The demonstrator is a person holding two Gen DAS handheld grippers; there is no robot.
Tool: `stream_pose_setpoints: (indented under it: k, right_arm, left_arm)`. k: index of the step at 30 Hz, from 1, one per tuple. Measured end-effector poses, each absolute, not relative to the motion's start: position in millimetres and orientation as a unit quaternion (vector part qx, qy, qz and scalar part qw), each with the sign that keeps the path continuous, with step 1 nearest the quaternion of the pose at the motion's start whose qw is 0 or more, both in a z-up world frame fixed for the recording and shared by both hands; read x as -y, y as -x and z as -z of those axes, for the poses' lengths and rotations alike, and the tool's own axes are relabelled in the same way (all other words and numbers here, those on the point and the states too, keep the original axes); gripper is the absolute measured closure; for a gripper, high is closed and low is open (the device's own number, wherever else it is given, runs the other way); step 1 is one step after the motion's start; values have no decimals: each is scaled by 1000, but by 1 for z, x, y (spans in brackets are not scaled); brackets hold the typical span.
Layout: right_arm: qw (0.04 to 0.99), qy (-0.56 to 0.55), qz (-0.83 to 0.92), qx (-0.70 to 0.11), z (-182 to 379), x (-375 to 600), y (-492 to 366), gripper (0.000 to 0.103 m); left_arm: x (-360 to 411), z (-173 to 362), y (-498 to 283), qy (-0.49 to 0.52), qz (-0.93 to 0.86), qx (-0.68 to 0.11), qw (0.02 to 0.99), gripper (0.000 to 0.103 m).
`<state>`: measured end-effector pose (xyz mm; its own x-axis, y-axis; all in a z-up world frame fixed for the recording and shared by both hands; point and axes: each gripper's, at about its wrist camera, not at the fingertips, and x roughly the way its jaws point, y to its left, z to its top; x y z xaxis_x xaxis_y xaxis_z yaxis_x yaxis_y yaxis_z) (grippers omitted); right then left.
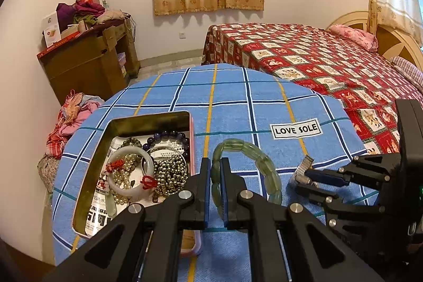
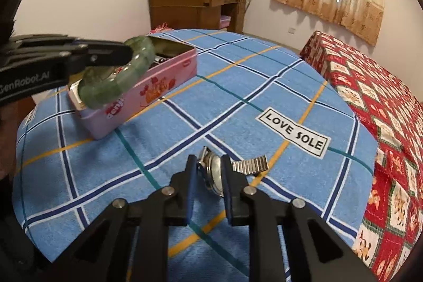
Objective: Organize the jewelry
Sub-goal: 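Carry the green bangle and silver watch into the pink tin and release both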
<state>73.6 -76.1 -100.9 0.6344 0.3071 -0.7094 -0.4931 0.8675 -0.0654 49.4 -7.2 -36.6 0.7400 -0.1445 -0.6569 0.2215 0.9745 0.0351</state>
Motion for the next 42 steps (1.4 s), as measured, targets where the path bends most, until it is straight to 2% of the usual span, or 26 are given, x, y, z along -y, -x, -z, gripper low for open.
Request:
stream_pose_setpoints:
  k: [8,28,42]
  right_arm:
    - [902,109,-210,-362,96,86,-78,86]
    - [900,118,-324,-268,13,-2,-81,86]
    - [888,137,-352,-262,25,-46,-86,86]
  left_arm:
    - [6,34,-47,-54,95,-343,933,97]
    - [-85,8,-43,-20,-17,-318,948,97]
    - [-106,25,-50,-4,-34,-338,940,97]
